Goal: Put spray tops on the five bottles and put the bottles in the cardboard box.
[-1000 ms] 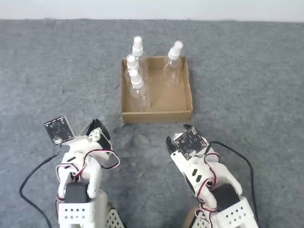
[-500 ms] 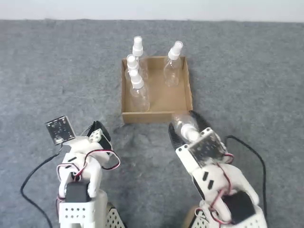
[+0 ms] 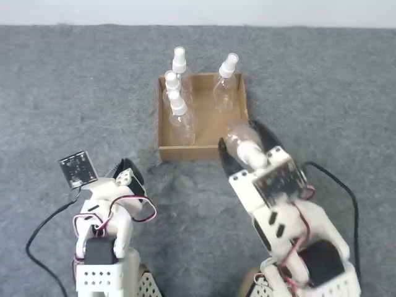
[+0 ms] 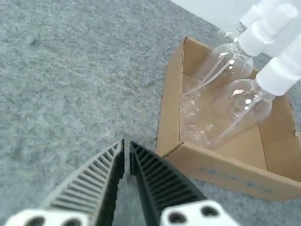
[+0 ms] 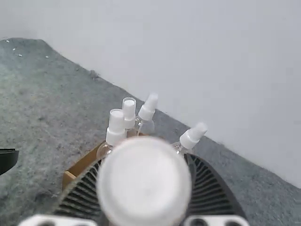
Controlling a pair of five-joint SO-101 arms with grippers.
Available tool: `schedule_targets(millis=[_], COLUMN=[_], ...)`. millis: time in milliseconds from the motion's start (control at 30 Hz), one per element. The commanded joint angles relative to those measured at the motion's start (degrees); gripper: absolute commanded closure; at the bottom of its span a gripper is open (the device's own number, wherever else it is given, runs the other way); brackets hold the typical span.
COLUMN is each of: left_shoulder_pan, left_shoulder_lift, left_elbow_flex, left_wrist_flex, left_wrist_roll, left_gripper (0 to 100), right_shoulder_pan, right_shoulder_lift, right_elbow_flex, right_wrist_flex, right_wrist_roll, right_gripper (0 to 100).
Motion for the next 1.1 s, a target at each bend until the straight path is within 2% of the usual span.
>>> schedule_targets(millis=[0, 333, 567, 1067], left_shoulder_pan=[0.26, 0.09, -0.09, -0.09], left_shoulder_lift=[-1.05, -1.05, -1.05, -1.05], left_elbow_flex=[-0.75, -0.75, -0.75, -0.75], left_wrist_flex=[1.05, 1.05, 1.05, 1.05], left_wrist_roll=[-0.53, -0.53, -0.53, -0.53], left_gripper=[99, 99, 99, 99], right_shoulder_pan=[0.4, 0.48, 4.35, 8.75], right_shoulder_lift=[10.59, 22.81, 32.04, 45.85], right_elbow_flex=[-6.33, -6.51, -6.51, -6.51], right_wrist_flex=[-5.41, -16.48, -23.43, -30.2], right_wrist_roll=[-0.62, -1.05, -8.62, -12.84], right_gripper=[93.0, 93.0, 93.0, 92.5])
